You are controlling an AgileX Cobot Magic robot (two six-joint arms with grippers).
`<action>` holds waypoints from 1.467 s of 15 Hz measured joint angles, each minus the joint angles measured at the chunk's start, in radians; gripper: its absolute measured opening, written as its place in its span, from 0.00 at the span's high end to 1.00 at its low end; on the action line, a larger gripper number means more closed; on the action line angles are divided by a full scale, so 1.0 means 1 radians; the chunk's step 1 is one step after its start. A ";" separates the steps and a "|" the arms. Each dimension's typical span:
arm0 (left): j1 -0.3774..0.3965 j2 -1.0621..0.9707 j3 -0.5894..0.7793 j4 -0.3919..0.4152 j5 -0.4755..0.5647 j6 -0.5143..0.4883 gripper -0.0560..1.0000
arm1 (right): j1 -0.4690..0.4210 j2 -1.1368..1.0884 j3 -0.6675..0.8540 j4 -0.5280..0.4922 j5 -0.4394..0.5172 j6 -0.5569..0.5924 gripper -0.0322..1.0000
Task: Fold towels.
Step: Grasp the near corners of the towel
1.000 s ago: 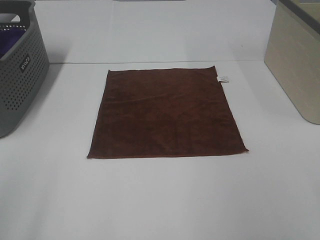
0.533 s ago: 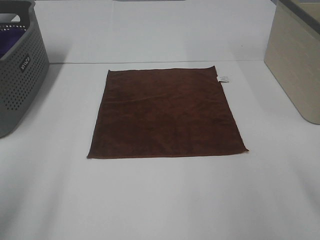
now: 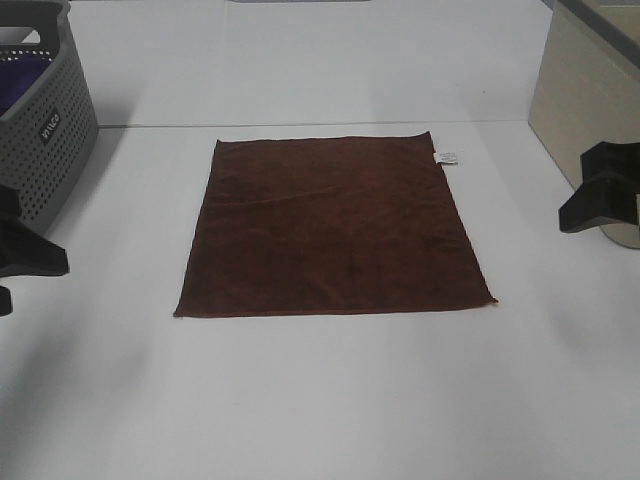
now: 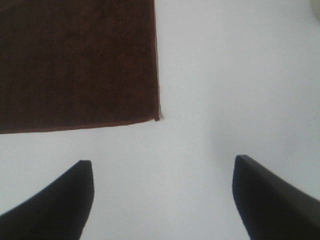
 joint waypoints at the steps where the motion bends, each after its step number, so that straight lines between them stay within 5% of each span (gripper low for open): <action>1: 0.000 0.071 -0.034 -0.028 0.009 0.048 0.36 | 0.000 0.074 -0.033 0.012 0.037 -0.005 0.27; 6: 0.000 0.401 -0.255 -0.062 0.111 0.148 0.36 | -0.023 0.359 -0.204 0.206 0.156 -0.197 0.30; 11: 0.000 0.623 -0.420 -0.069 0.135 0.241 0.36 | -0.175 0.569 -0.310 0.441 0.210 -0.432 0.30; 16: 0.000 0.818 -0.558 -0.238 0.218 0.365 0.29 | -0.188 0.730 -0.407 0.462 0.224 -0.524 0.30; 22: -0.004 0.893 -0.569 -0.394 0.258 0.467 0.27 | -0.188 0.872 -0.498 0.485 0.287 -0.542 0.30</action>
